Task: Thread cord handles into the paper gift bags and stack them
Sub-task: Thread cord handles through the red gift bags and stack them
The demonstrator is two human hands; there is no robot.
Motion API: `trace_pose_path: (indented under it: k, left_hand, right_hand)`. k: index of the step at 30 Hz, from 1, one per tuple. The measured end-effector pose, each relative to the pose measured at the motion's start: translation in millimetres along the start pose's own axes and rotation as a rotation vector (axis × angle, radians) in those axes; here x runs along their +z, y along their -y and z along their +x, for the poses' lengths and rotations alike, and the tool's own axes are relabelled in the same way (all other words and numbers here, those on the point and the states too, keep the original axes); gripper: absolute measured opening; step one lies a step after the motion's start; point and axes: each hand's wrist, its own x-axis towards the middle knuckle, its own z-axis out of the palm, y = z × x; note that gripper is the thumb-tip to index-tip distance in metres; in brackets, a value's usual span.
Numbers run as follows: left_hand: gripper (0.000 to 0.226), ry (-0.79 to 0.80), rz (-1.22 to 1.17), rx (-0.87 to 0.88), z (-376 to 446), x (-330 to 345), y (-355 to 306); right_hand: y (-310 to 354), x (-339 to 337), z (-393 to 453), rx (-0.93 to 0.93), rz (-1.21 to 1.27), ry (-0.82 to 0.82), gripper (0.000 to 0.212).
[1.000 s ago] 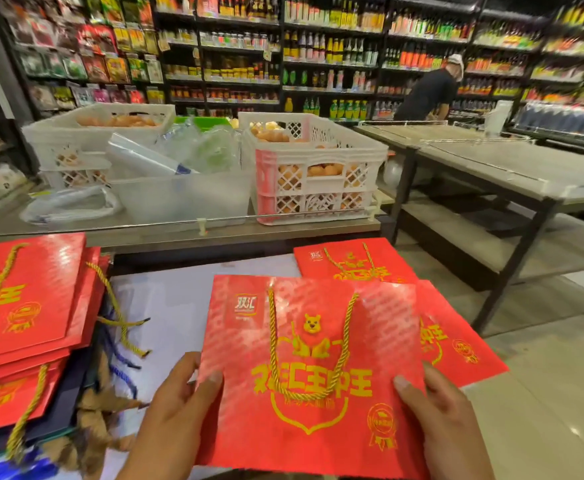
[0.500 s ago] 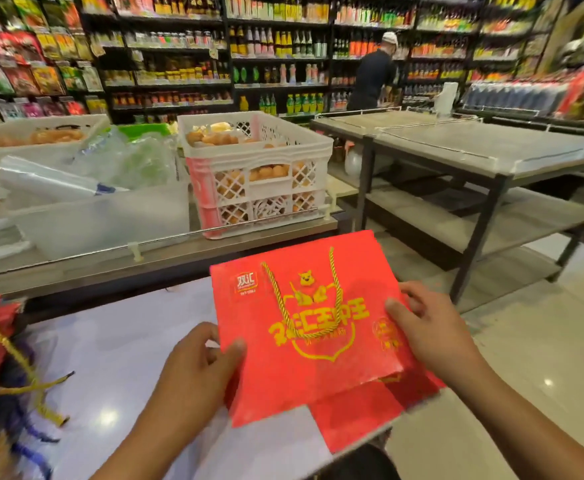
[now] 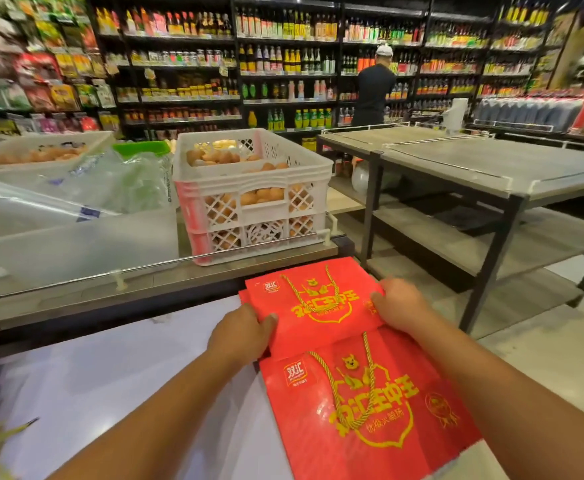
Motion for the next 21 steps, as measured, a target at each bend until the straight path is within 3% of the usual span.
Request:
trace_pose_path:
  k: [4,7,9,12,21]
  left_hand:
    - [0.04,-0.149,0.158,0.039,-3,-2,-6]
    - [0.04,-0.283,0.295,0.283,-13,3,-29]
    - [0.048,-0.232,0.327,0.408,-15,16,-38]
    - [0.065,-0.074,0.336,0.376,-12,42,-35]
    - [0.068,-0.103,0.198,0.337,-10,67,-19]
  right_hand:
    - [9,9,-11,-0.097,-0.134,-0.081,0.044]
    - [21,14,-29,-0.271,-0.181,-0.136,0.052]
    - [26,23,-35,-0.354,-0.188,-0.033,0.063]
    - [21,40,-38,-0.377,-0.206,0.079,0.071]
    - [16,53,-42,-0.377,-0.193,-0.002,0.069]
